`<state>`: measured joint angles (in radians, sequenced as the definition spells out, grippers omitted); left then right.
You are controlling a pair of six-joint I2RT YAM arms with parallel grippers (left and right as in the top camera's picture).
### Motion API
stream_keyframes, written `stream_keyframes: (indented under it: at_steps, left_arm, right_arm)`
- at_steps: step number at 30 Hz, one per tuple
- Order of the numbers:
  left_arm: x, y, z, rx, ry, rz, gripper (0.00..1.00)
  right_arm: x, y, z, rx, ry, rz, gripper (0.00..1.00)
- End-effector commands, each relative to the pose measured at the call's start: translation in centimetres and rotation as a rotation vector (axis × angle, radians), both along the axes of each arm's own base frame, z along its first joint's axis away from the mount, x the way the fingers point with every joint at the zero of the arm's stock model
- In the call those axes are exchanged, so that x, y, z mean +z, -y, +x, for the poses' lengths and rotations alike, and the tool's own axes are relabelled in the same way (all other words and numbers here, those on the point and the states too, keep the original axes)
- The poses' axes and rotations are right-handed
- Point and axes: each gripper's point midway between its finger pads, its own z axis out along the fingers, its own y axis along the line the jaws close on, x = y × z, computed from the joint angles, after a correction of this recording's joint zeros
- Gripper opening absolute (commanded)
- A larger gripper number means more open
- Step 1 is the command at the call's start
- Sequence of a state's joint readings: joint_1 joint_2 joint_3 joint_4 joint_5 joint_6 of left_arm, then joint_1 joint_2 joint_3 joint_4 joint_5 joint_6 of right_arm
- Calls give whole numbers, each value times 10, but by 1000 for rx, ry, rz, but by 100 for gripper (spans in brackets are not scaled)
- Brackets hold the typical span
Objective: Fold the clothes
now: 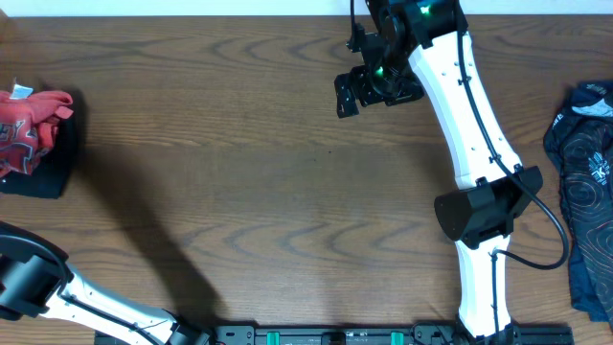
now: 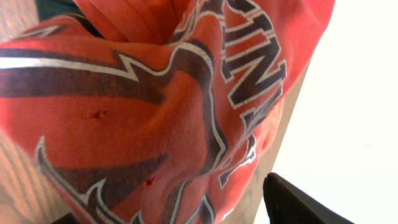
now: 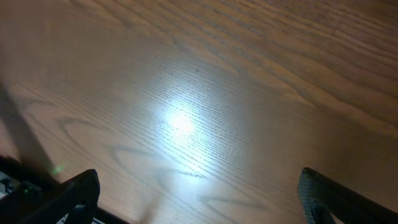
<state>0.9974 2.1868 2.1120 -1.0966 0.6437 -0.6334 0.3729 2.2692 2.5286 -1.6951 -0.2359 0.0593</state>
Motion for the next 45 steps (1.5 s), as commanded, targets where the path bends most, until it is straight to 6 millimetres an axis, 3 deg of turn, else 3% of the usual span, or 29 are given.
stream_keyframes:
  at_steps: [1,2,6,10,13,17,20,23,24,30,37,40,45]
  left_arm:
    - [15,-3,0,-21,11,62,64]
    - [15,-2,0,-21,9,58,58]
    - [15,13,3,-50,17,4,54]
    - [11,31,-1,-87,-16,-46,63]
    - [9,39,-7,-92,-42,-79,83]
    - [10,44,-10,-91,-40,-113,84]
    - [15,49,-4,-105,-1,-136,67]
    - [23,59,9,-163,63,-132,10]
    - [24,63,12,-182,68,-129,6]
    - [28,85,35,-293,81,-57,6]
    - [33,58,66,-333,130,183,6]
    - [31,49,67,-309,110,222,6]
    - [11,42,63,-322,43,249,6]
  right_arm:
    - [10,-4,-6,27,17,17,99]
    - [10,-5,-6,26,16,18,99]
    - [10,-6,-7,29,15,22,99]
    - [12,-11,-9,35,5,47,99]
    - [12,-13,-10,38,1,59,99]
    - [12,-14,-11,40,-1,64,99]
    - [13,-16,-12,43,-3,69,99]
    - [13,-17,-12,52,-2,70,99]
    - [13,-17,-12,52,-3,72,99]
    - [14,-23,-15,63,-9,89,99]
    - [14,-31,-20,115,0,89,99]
    - [14,-34,-22,125,0,88,99]
    - [14,-39,-25,137,-1,88,99]
